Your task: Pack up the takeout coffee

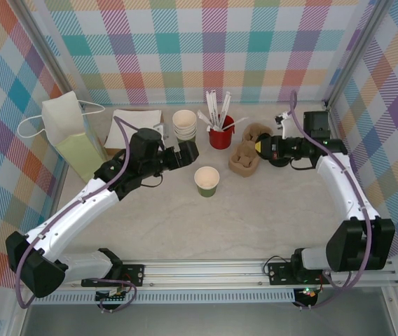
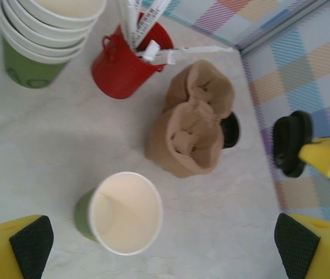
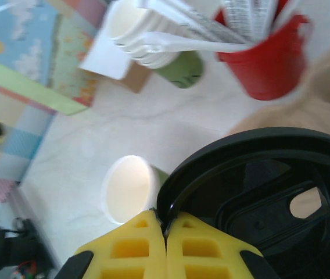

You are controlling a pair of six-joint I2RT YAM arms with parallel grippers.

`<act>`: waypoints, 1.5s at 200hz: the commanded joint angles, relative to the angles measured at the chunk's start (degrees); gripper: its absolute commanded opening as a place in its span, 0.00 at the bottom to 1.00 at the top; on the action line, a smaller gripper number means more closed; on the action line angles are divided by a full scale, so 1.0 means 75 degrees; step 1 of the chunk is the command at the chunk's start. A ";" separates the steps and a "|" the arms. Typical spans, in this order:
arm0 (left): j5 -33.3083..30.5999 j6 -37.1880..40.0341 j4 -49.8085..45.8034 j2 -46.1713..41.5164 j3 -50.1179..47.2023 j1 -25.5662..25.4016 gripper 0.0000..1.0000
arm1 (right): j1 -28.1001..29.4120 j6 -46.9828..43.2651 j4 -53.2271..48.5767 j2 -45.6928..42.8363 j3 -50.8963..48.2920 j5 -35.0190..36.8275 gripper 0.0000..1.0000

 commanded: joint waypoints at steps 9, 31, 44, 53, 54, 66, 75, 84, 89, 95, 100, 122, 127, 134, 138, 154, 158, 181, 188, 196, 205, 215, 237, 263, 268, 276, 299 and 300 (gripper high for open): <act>0.1098 -0.1680 0.0905 0.0196 0.0123 0.0090 0.98 | 0.0601 0.0756 0.1679 -0.0571 -0.0595 -0.1258 0.05; 0.1530 -0.2723 0.1599 0.0359 0.0065 0.0093 0.95 | 0.1118 0.1131 0.2615 -0.0736 -0.0983 -0.1275 0.05; 0.1720 -0.3256 0.1958 0.0439 0.0001 0.0091 0.93 | 0.1399 0.1332 0.3104 -0.0770 -0.1143 -0.1241 0.05; 0.1825 -0.3607 0.2204 0.0487 -0.0050 0.0097 0.92 | 0.1588 0.1451 0.3419 -0.0762 -0.1220 -0.1202 0.05; 0.1831 -0.3649 0.2233 0.0490 -0.0064 0.0094 0.92 | 0.1606 0.1468 0.3452 -0.0762 -0.1228 -0.1198 0.05; 0.1969 -0.4173 0.2563 0.0565 -0.0154 0.0093 0.89 | 0.1851 0.1647 0.3874 -0.0729 -0.1305 -0.1131 0.05; 0.2101 -0.4533 0.2747 0.0643 -0.0210 0.0090 0.87 | 0.1992 0.1766 0.4126 -0.0704 -0.1330 -0.1096 0.05; 0.2233 -0.4829 0.2905 0.0735 -0.0261 0.0090 0.85 | 0.2109 0.1869 0.4343 -0.0677 -0.1342 -0.1049 0.05; 0.2285 -0.4967 0.2999 0.0777 -0.0286 0.0091 0.84 | 0.2158 0.1928 0.4462 -0.0669 -0.1342 -0.1036 0.05; 0.2334 -0.5136 0.3071 0.0834 -0.0327 0.0091 0.83 | 0.2204 0.1998 0.4597 -0.0657 -0.1342 -0.1013 0.05; 0.2372 -0.5278 0.3129 0.0875 -0.0365 0.0092 0.82 | 0.2236 0.2070 0.4710 -0.0645 -0.1353 -0.1004 0.05; 0.2371 -0.5714 0.3500 0.0947 -0.0612 0.0090 0.77 | 0.2320 0.2306 0.5102 -0.0631 -0.1355 -0.0999 0.05; 0.2361 -0.5771 0.3551 0.0959 -0.0661 0.0097 0.77 | 0.2336 0.2345 0.5172 -0.0633 -0.1377 -0.0995 0.05; 0.2349 -0.5830 0.3639 0.0959 -0.0706 0.0090 0.76 | 0.2356 0.2405 0.5277 -0.0621 -0.1389 -0.1006 0.05; 0.2359 -0.5865 0.3685 0.0964 -0.0730 0.0090 0.75 | 0.2372 0.2430 0.5314 -0.0613 -0.1399 -0.1018 0.05; 0.2483 -0.5970 0.3845 0.1045 -0.0745 0.0090 0.75 | 0.2460 0.2472 0.5389 -0.0547 -0.1361 -0.1065 0.05; 0.2496 -0.5988 0.3890 0.1057 -0.0745 0.0080 0.76 | 0.2486 0.2463 0.5375 -0.0531 -0.1345 -0.1065 0.05; 0.2599 -0.6156 0.4086 0.1137 -0.0769 0.0056 0.80 | 0.2610 0.2508 0.5444 -0.0417 -0.1307 -0.1058 0.05; 0.2596 -0.6195 0.4121 0.1161 -0.0771 0.0049 0.81 | 0.2640 0.2537 0.5487 -0.0390 -0.1308 -0.1053 0.05; 0.2599 -0.6232 0.4164 0.1174 -0.0789 0.0044 0.81 | 0.2676 0.2555 0.5550 -0.0363 -0.1306 -0.1025 0.05; 0.2599 -0.6284 0.4212 0.1184 -0.0813 0.0044 0.81 | 0.2693 0.2590 0.5602 -0.0341 -0.1295 -0.1022 0.05; 0.2611 -0.6337 0.4302 0.1224 -0.0844 0.0032 0.81 | 0.2731 0.2606 0.5627 -0.0307 -0.1275 -0.1018 0.05; 0.2644 -0.6386 0.4376 0.1266 -0.0842 0.0030 0.80 | 0.2768 0.2717 0.5771 -0.0271 -0.1283 -0.0978 0.05; 0.2623 -0.6439 0.4429 0.1262 -0.0874 0.0009 0.78 | 0.2819 0.2843 0.5935 -0.0234 -0.1283 -0.0983 0.05; 0.2625 -0.6449 0.4441 0.1267 -0.0874 0.0008 0.78 | 0.2830 0.2855 0.5960 -0.0223 -0.1275 -0.0984 0.05; 0.2633 -0.6458 0.4461 0.1272 -0.0865 -0.0002 0.78 | 0.2843 0.2865 0.5981 -0.0214 -0.1270 -0.0962 0.05; 0.2658 -0.6536 0.4510 0.1290 -0.0862 -0.0015 0.80 | 0.2866 0.2945 0.6111 -0.0199 -0.1297 -0.0906 0.06; 0.2658 -0.6543 0.4516 0.1290 -0.0862 -0.0015 0.80 | 0.2866 0.2953 0.6116 -0.0199 -0.1308 -0.0904 0.06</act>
